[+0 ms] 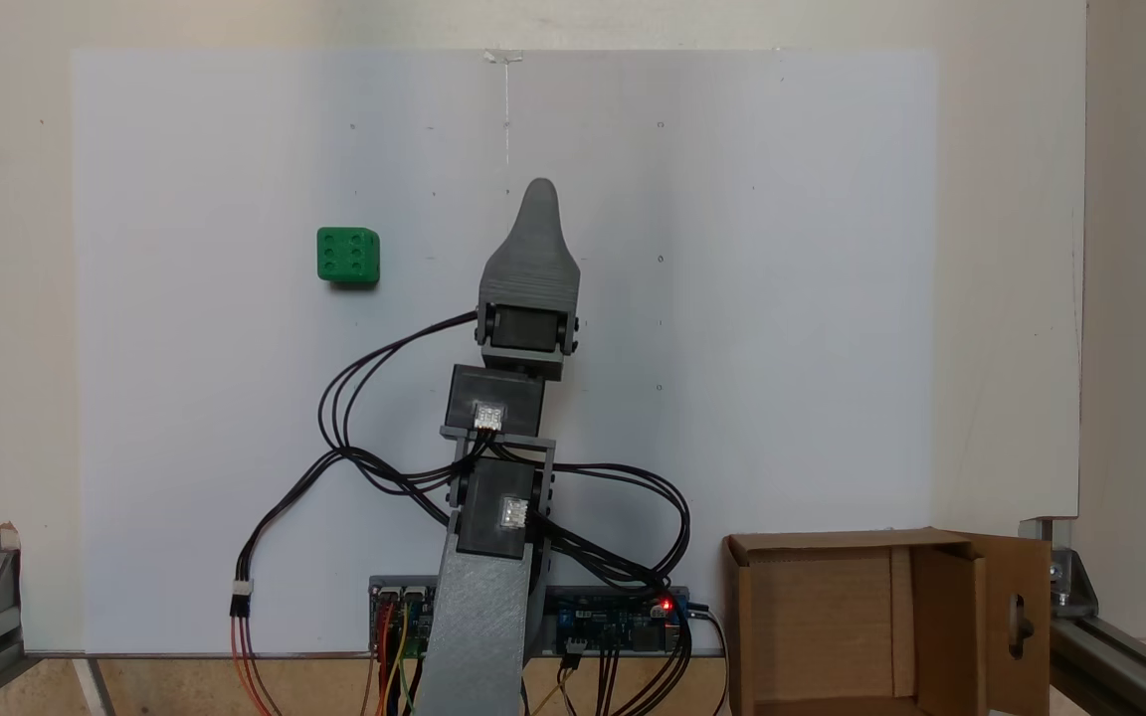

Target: Grasp a green dice and put it in the bin.

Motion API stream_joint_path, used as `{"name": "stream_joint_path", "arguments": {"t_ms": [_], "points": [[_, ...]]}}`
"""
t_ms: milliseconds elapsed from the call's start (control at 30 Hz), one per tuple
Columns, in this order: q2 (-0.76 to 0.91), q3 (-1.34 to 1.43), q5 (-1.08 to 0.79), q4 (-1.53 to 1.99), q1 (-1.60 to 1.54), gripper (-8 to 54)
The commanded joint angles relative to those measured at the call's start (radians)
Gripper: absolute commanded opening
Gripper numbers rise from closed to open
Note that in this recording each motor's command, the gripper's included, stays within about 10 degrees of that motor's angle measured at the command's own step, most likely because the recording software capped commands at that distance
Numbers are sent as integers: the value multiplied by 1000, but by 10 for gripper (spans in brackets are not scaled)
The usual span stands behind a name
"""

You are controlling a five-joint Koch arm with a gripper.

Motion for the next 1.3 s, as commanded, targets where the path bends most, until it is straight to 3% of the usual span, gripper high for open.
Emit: {"name": "stream_joint_path", "arguments": {"t_ms": [0, 467, 867, 1267], "points": [[101, -146, 40, 156, 8, 436], [58, -586, 117, 1083, -87, 429], [-241, -867, 261, 1816, -272, 434], [-474, -1039, 425, 1776, -511, 433]]}}
